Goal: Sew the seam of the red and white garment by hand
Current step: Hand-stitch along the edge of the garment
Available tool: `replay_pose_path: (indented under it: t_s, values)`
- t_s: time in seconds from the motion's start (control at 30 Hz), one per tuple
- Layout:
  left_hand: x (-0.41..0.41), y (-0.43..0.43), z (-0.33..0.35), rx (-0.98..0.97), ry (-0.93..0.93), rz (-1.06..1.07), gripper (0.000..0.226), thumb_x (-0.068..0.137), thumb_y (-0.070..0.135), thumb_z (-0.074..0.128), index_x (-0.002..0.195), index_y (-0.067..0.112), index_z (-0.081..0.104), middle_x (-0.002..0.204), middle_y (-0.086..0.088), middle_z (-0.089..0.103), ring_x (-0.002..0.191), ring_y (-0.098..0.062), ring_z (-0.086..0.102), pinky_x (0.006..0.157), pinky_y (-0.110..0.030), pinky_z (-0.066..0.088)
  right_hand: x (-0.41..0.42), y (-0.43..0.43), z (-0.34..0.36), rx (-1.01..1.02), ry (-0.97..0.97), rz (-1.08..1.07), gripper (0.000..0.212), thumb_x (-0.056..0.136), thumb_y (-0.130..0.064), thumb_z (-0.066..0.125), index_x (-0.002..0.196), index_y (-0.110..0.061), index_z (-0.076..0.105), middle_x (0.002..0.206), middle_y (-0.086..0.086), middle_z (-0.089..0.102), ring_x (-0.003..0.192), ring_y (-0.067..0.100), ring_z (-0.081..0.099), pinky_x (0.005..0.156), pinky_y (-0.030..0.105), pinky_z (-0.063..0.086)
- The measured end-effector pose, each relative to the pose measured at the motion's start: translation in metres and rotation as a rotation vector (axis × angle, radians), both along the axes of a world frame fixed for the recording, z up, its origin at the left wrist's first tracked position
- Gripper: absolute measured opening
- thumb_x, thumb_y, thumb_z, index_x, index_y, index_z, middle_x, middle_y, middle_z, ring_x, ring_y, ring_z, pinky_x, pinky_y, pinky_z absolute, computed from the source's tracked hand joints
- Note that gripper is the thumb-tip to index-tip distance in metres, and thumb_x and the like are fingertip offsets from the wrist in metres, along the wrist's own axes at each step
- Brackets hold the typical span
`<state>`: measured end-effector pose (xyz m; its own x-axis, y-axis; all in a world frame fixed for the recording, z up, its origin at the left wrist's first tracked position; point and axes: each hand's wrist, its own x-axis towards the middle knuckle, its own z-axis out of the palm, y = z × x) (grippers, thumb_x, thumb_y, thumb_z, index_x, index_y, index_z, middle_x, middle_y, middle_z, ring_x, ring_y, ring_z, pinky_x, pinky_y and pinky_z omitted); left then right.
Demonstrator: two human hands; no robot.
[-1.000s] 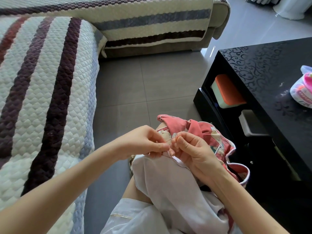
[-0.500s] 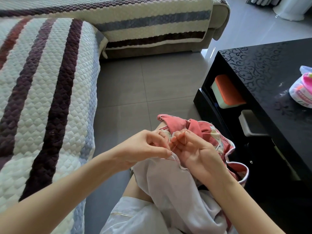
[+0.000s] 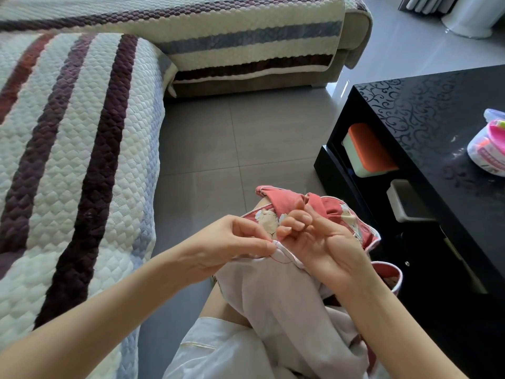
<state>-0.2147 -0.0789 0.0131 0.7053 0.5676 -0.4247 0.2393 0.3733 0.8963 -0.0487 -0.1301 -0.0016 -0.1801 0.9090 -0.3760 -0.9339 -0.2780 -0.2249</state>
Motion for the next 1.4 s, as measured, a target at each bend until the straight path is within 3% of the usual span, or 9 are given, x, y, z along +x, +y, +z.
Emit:
replay_pose_path:
  t_s: [0.13, 0.27, 0.33, 0.47, 0.7, 0.9, 1.23, 1.33, 1.4]
  values:
    - [-0.002, 0.000, 0.000, -0.004, -0.004, -0.017, 0.011, 0.069, 0.017, 0.075, 0.058, 0.018, 0.072, 0.060, 0.005, 0.060, 0.058, -0.005, 0.053, 0.059, -0.012, 0.042, 0.009, 0.000, 0.001, 0.003, -0.389, -0.054, 0.028, 0.079, -0.022, 0.053, 0.067, -0.012, 0.075, 0.076, 0.007, 0.073, 0.072, 0.018, 0.072, 0.068, 0.030, 0.059]
    - [-0.004, 0.000, -0.001, -0.025, -0.004, -0.014, 0.007, 0.067, 0.017, 0.076, 0.060, 0.016, 0.074, 0.061, 0.004, 0.063, 0.059, -0.005, 0.056, 0.059, -0.013, 0.043, 0.024, -0.001, 0.002, -0.002, -0.544, 0.018, 0.034, 0.085, -0.031, 0.046, 0.092, -0.015, 0.074, 0.108, 0.009, 0.072, 0.102, 0.022, 0.069, 0.079, 0.032, 0.059]
    - [-0.004, 0.000, -0.002, -0.046, -0.010, 0.009, 0.007, 0.066, 0.013, 0.075, 0.060, 0.015, 0.074, 0.061, 0.003, 0.063, 0.058, -0.005, 0.057, 0.057, -0.012, 0.043, 0.035, 0.000, 0.005, -0.037, -0.527, 0.034, 0.031, 0.083, -0.033, 0.050, 0.091, -0.016, 0.076, 0.115, 0.008, 0.070, 0.105, 0.023, 0.068, 0.078, 0.033, 0.059]
    - [-0.004, -0.001, -0.005, -0.063, -0.010, 0.048, 0.014, 0.054, 0.023, 0.082, 0.061, 0.015, 0.074, 0.064, 0.002, 0.064, 0.058, -0.006, 0.056, 0.056, -0.013, 0.042, 0.056, 0.003, 0.010, -0.066, -0.392, -0.015, 0.028, 0.060, -0.028, 0.069, 0.082, -0.014, 0.079, 0.111, 0.011, 0.071, 0.098, 0.026, 0.070, 0.079, 0.040, 0.058]
    - [-0.005, 0.000, -0.007, -0.112, 0.018, 0.054, 0.017, 0.049, 0.024, 0.083, 0.061, 0.015, 0.074, 0.064, 0.001, 0.065, 0.060, -0.008, 0.056, 0.059, -0.016, 0.042, 0.065, -0.007, 0.013, -0.106, -0.325, 0.028, 0.031, 0.052, -0.015, 0.075, 0.081, -0.003, 0.077, 0.083, 0.013, 0.074, 0.070, 0.021, 0.073, 0.059, 0.035, 0.059]
    - [-0.007, 0.004, -0.001, -0.121, 0.035, -0.039, 0.012, 0.052, 0.024, 0.075, 0.056, 0.014, 0.069, 0.056, 0.001, 0.056, 0.055, -0.009, 0.047, 0.055, -0.023, 0.029, 0.051, -0.012, 0.005, -0.101, -0.332, 0.140, 0.063, 0.027, -0.012, 0.097, 0.085, 0.000, 0.076, 0.081, 0.015, 0.073, 0.070, 0.025, 0.073, 0.061, 0.036, 0.059]
    - [-0.009, 0.003, -0.003, -0.049, 0.119, -0.126, 0.010, 0.068, 0.017, 0.079, 0.066, 0.010, 0.072, 0.060, 0.001, 0.062, 0.057, -0.006, 0.054, 0.057, -0.013, 0.042, 0.053, -0.017, 0.009, -0.139, -0.377, 0.164, 0.064, 0.024, -0.011, 0.097, 0.083, 0.001, 0.076, 0.070, 0.013, 0.070, 0.057, 0.021, 0.069, 0.055, 0.034, 0.058]
    - [-0.011, 0.001, -0.002, -0.044, 0.126, -0.203, 0.013, 0.078, 0.020, 0.072, 0.075, 0.007, 0.069, 0.062, 0.004, 0.061, 0.059, -0.004, 0.054, 0.061, -0.013, 0.046, 0.066, -0.016, 0.009, -0.203, -0.396, 0.102, 0.043, 0.038, -0.010, 0.087, 0.078, 0.000, 0.077, 0.057, 0.004, 0.062, 0.045, 0.012, 0.060, 0.049, 0.027, 0.055]
    - [-0.011, 0.001, -0.001, -0.041, 0.131, -0.204, 0.012, 0.080, 0.019, 0.068, 0.077, 0.007, 0.068, 0.063, 0.005, 0.062, 0.060, -0.003, 0.054, 0.062, -0.013, 0.046, 0.075, -0.015, 0.007, -0.223, -0.369, 0.062, 0.051, 0.031, -0.007, 0.092, 0.079, 0.001, 0.076, 0.052, 0.000, 0.052, 0.041, 0.009, 0.050, 0.046, 0.024, 0.051]
